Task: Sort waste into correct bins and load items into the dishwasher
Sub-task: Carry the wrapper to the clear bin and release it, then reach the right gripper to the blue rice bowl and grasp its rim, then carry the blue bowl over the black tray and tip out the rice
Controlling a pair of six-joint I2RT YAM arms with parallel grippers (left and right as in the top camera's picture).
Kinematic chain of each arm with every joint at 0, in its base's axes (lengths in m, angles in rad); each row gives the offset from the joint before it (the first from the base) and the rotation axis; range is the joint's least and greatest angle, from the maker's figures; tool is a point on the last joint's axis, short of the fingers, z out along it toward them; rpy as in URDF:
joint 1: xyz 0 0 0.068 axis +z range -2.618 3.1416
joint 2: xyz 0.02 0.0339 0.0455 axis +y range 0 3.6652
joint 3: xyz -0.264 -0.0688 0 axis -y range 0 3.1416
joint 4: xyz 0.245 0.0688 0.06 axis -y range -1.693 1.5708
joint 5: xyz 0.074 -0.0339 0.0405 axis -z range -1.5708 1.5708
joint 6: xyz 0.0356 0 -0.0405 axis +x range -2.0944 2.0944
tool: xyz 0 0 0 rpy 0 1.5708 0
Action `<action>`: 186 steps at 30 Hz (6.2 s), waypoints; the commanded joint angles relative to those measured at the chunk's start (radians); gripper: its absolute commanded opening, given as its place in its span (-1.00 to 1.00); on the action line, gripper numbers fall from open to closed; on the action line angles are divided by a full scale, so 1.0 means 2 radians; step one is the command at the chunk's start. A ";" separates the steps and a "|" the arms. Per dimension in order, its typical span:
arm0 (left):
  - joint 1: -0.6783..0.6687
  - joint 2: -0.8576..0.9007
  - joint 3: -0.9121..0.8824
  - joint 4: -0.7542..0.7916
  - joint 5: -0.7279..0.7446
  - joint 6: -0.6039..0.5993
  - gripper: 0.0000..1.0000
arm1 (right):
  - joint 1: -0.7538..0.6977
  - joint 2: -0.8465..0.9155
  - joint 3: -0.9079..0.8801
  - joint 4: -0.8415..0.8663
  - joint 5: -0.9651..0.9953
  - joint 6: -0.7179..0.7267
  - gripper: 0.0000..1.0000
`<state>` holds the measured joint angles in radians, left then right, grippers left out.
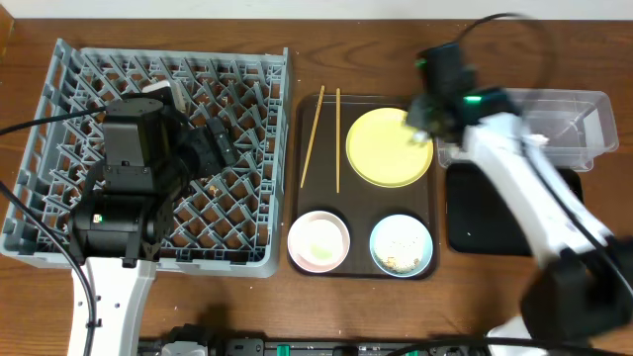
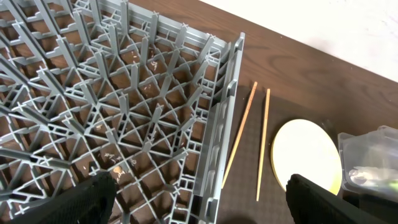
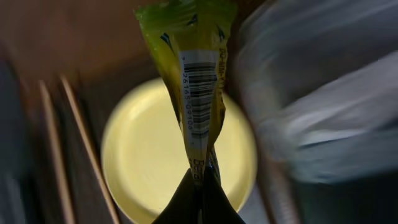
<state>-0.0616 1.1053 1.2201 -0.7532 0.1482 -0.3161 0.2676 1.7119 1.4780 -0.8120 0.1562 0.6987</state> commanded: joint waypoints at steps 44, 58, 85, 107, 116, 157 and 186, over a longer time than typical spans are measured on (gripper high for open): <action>0.000 0.000 0.011 -0.002 0.005 -0.002 0.81 | 0.030 -0.083 0.002 -0.131 -0.249 -0.327 -0.30; 0.000 0.000 0.011 -0.049 0.049 -0.002 0.96 | 0.104 -0.080 -0.027 -0.197 -0.156 -0.279 -0.24; 0.000 0.000 0.011 -0.061 0.049 -0.002 0.96 | 0.147 -0.076 -0.226 -0.047 -0.146 0.091 -0.33; 0.000 0.009 0.007 -0.076 0.049 -0.001 0.96 | 0.186 0.006 -0.226 0.006 -0.120 0.146 -0.98; 0.000 0.009 0.007 -0.079 0.049 -0.001 0.96 | 0.169 -0.020 -0.217 -0.003 -0.121 0.059 -0.99; 0.000 0.009 0.007 -0.079 0.047 -0.001 0.96 | -0.359 -0.195 -0.420 0.241 -0.696 -0.267 -0.98; 0.000 0.009 0.007 -0.079 0.047 -0.001 0.96 | -0.395 -0.195 -0.426 0.251 -0.688 -0.255 -0.98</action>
<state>-0.0616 1.1187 1.2217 -0.9100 0.2379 -0.3176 -0.4892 1.3266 0.6262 -0.2993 -1.2629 0.1349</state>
